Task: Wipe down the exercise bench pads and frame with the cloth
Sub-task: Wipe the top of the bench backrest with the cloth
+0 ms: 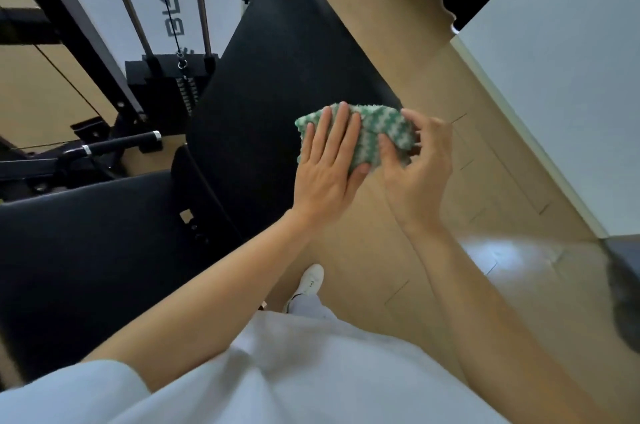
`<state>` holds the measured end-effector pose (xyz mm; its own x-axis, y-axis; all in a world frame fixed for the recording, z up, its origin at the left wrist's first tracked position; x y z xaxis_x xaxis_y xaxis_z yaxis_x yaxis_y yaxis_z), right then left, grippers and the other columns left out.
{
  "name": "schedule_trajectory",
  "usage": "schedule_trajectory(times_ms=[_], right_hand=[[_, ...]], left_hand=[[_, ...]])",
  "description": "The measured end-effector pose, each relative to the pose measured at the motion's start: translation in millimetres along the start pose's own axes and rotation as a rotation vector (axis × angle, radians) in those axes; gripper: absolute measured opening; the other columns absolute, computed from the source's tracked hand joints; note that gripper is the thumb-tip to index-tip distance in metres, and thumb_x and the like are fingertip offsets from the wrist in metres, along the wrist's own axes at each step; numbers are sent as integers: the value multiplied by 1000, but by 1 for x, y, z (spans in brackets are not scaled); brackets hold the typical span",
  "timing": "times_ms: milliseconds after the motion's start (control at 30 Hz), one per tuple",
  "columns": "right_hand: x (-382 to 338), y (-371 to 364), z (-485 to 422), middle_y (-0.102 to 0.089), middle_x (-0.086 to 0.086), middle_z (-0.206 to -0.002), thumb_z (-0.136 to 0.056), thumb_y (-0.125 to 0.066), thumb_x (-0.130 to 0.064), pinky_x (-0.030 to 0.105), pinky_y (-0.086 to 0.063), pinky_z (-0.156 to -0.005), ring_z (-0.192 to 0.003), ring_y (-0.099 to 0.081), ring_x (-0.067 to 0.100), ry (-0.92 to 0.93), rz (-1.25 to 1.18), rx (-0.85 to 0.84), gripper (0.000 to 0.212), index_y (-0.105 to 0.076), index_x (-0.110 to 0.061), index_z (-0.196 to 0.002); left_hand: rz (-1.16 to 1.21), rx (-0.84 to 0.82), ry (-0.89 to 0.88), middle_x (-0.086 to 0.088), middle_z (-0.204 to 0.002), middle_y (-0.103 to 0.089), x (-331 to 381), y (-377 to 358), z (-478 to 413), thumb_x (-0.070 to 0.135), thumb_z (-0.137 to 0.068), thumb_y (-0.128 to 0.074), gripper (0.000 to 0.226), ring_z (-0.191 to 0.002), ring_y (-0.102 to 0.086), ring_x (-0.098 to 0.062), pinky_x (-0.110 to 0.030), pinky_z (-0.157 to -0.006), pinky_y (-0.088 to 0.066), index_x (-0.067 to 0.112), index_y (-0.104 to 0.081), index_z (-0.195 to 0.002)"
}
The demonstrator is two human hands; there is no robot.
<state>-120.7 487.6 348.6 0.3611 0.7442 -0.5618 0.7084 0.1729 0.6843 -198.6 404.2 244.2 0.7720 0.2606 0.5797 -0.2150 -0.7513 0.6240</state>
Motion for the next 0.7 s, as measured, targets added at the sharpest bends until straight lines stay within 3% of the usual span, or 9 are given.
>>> schedule_trajectory(times_ms=[100,233,300,400,500,600,700], right_hand=[[-7,0,6,-63,5,-103,-90,-74,-12,16,-48,-75,-87,-56,7,48,20,-12,23,-65,-8,-111],[-21,-25,21,-67,5,-88,-80,-72,2,29,-50,-67,-77,-60,20,225,150,-34,13,-73,-6,-90],[-28,-44,39,-68,0,-79,-80,-71,-1,36,-47,-65,-75,-53,23,332,279,-29,12,-76,-12,-83],[-33,-79,71,-68,-9,-74,-85,-70,-7,37,-37,-69,-81,-40,19,438,438,-89,18,-76,-22,-76],[-32,-102,89,-67,-11,-72,-87,-71,-12,37,-29,-76,-86,-40,17,461,465,-160,19,-75,-25,-74],[-32,-95,79,-65,-11,-68,-91,-71,-19,38,-29,-76,-85,-43,16,433,433,-122,17,-76,-27,-76],[-35,-74,59,-66,-11,-70,-92,-73,-24,38,-29,-78,-83,-46,17,426,366,-81,10,-78,-25,-83]], left_hand=[[-30,6,31,-18,-168,-19,-13,-6,17,50,-110,-21,70,-156,-26,-42,-55,-130,-18,4,-12,-162],[-45,-18,104,-24,-166,-25,-43,-14,51,50,-110,-22,72,-155,-27,-42,-53,-130,-19,0,-17,-160],[-45,-61,171,-27,-166,-24,-68,-19,82,49,-110,-24,72,-156,-25,-43,-55,-129,-20,-3,-18,-160],[-7,-168,292,-28,-169,-18,-99,-25,138,45,-112,-27,71,-158,-18,-42,-59,-127,-23,-6,-15,-160],[82,-212,364,-21,-171,-16,-109,-19,164,41,-112,-35,69,-160,-16,-36,-54,-127,-28,-3,-16,-161],[160,-80,496,-12,-162,-41,-116,4,155,27,-106,-56,56,-149,-40,-27,-37,-120,-39,4,-41,-155],[171,46,501,-7,-128,-65,-115,29,126,16,-100,-66,29,-117,-60,-22,-42,-97,-54,8,-65,-128]])
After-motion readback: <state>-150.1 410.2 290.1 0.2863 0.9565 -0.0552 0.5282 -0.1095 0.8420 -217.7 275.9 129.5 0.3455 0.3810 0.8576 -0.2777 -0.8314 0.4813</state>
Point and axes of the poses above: each hand's wrist, its own z-axis away from the middle knuckle, its own y-axis out of the back of the hand, x = y × z, the point moved 10 cm from there along -z, towards the middle knuckle
